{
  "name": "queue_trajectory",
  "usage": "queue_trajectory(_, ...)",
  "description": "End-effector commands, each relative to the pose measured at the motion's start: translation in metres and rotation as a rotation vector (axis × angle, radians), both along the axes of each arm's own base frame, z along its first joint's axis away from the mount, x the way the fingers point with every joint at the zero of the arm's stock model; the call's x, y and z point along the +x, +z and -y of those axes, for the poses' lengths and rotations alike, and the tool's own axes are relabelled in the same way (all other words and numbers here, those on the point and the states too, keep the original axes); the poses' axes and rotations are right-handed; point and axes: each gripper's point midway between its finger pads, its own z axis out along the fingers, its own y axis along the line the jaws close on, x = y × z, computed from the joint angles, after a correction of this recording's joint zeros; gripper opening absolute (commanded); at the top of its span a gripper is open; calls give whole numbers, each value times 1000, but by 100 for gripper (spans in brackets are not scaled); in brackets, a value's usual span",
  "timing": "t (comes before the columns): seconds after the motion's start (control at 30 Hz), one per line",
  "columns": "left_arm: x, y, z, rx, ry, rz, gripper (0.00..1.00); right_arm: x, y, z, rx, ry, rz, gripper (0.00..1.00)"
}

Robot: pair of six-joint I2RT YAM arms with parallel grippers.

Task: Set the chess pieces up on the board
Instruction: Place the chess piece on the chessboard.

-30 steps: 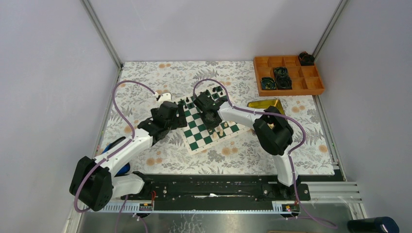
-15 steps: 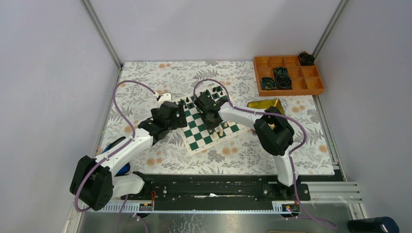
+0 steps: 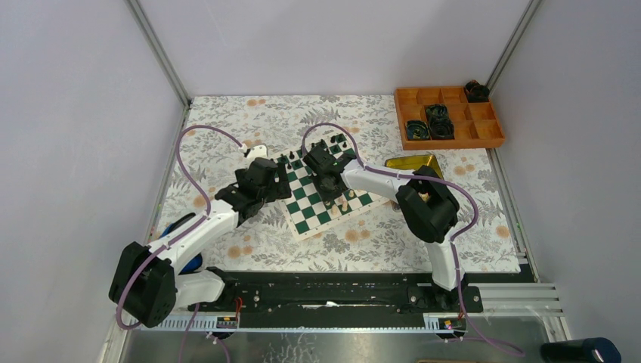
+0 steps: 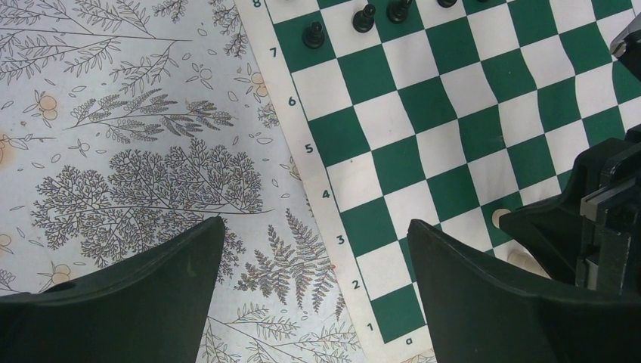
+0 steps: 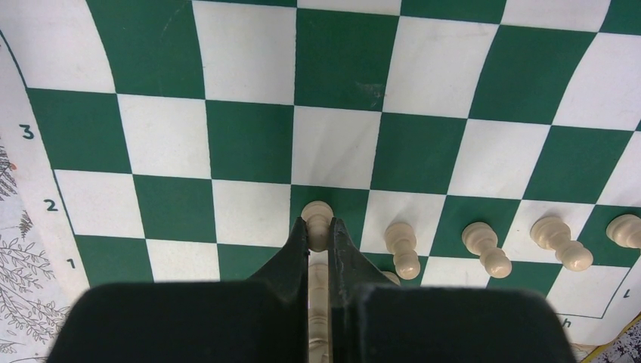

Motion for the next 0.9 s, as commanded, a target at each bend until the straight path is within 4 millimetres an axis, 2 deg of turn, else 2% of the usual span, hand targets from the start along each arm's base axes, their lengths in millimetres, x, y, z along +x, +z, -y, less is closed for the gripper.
queue_trajectory(0.0,10,9,5,-17,3,45,99,11,8,17,-35,-24,44,0)
queue_trajectory(0.1,10,9,6,-19,3,45,99,9,7,17,-32,-18,34,1)
queue_trajectory(0.17,9,8,6,-18,2,43,99,8,7,16,-28,-16,28,7)
queue_trajectory(0.3,10,8,6,-19,1,43,99,7,9,14,-19,-6,26,24)
queue_trajectory(0.47,10,8,7,-21,0,44,99,8,14,12,-6,0,32,34)
queue_trajectory(0.87,10,9,6,-20,2,49,99,11,27,4,24,20,39,36)
